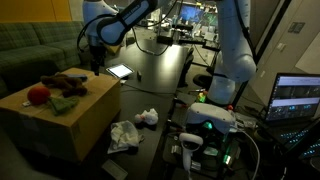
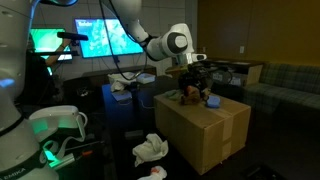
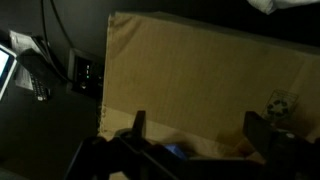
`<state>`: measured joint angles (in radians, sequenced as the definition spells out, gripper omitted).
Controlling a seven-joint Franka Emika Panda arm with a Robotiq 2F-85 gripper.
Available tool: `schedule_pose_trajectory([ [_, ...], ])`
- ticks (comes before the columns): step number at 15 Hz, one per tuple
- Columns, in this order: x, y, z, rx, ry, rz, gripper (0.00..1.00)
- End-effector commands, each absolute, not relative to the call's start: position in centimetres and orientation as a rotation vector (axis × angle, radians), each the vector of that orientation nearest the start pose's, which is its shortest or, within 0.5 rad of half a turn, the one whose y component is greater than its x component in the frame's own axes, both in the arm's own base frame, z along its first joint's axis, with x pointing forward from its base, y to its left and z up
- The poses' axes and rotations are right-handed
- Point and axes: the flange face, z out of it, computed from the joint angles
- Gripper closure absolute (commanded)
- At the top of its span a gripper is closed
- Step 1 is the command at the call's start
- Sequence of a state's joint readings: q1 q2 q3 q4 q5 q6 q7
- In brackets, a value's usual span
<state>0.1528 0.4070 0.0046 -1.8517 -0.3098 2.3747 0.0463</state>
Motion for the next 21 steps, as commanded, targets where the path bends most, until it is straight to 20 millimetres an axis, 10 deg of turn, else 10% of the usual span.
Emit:
schedule_pose_trajectory([
  [1,67.5,11.8,32.3,-3.251,-0.607,-0.395,0.00],
  [21,73.2,18.8,27.9,-2.950,-0.880,-0.557,0.00],
])
